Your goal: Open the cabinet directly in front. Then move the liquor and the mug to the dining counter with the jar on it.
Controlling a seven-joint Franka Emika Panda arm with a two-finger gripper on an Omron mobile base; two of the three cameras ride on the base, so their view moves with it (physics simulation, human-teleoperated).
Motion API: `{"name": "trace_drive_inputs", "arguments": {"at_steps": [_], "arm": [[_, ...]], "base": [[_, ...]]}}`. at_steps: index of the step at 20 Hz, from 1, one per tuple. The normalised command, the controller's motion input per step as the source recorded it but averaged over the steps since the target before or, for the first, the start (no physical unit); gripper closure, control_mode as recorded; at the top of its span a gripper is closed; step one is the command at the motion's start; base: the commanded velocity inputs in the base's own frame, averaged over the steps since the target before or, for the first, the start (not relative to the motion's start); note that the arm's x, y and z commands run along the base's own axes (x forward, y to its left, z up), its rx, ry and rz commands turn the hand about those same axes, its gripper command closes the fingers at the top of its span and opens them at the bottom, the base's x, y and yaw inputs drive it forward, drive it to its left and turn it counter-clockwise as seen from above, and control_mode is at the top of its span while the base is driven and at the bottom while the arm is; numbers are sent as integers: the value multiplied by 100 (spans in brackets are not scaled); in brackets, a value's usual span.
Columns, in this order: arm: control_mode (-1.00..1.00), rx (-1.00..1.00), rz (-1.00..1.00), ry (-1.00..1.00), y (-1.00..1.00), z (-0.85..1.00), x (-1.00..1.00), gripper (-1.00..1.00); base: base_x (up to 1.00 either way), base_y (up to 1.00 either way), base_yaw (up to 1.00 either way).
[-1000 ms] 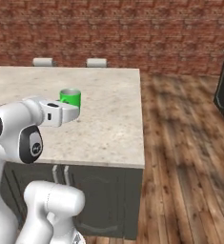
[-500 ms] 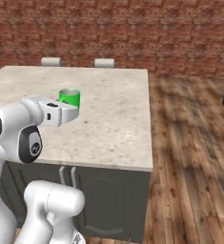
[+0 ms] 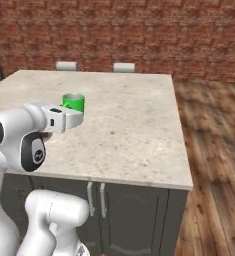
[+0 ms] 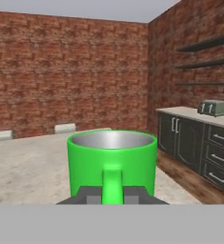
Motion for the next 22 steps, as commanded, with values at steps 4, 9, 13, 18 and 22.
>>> {"name": "trace_drive_inputs", "arguments": {"at_steps": [4, 9, 13, 18, 22], "arm": [[100, 0, 0, 0, 0, 0, 0, 100], [-100, 0, 0, 2, -2, 0, 20, 100], [-100, 0, 17, 21, -16, 0, 54, 100], [-100, 0, 32, 26, -21, -25, 23, 100], [-100, -3, 45, 22, -17, -68, 0, 100]], "base": [[46, 67, 0], [25, 2, 0], [0, 0, 0], [0, 0, 0], [0, 0, 0]]}}
